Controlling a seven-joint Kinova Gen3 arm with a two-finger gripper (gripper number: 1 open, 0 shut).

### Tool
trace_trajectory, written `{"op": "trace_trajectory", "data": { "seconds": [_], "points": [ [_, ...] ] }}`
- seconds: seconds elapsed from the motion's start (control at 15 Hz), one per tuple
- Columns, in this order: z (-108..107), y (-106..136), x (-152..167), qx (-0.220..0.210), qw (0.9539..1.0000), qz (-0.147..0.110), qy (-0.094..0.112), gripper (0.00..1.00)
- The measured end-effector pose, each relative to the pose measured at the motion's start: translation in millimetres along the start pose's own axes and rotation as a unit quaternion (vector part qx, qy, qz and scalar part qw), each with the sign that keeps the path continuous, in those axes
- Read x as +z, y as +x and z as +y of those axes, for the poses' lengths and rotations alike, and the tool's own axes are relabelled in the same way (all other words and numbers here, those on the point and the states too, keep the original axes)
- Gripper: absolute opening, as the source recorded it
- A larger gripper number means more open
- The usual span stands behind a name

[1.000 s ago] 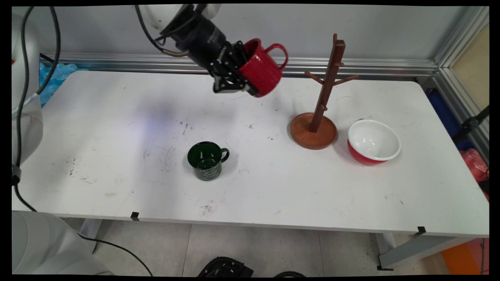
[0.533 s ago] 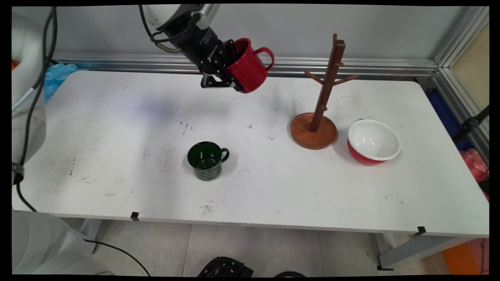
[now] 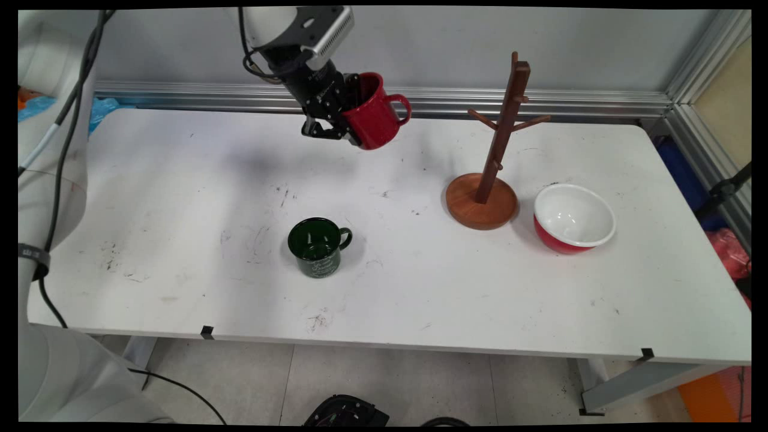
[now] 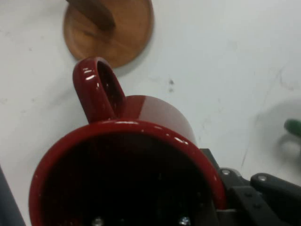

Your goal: Place the picked object on the table

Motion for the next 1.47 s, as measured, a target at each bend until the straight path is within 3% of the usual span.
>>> {"op": "trace_trajectory", "data": {
  "seconds": [0.47, 0.87, 1.47],
  "points": [
    [-19, -14, 39, 0.063, 0.9967, -0.030, -0.041, 0.00],
    [-25, -32, 78, 0.111, 0.9890, -0.058, -0.080, 0.00],
    [-23, -55, 118, 0.140, 0.9803, -0.088, -0.109, 0.00]
  ]
}}
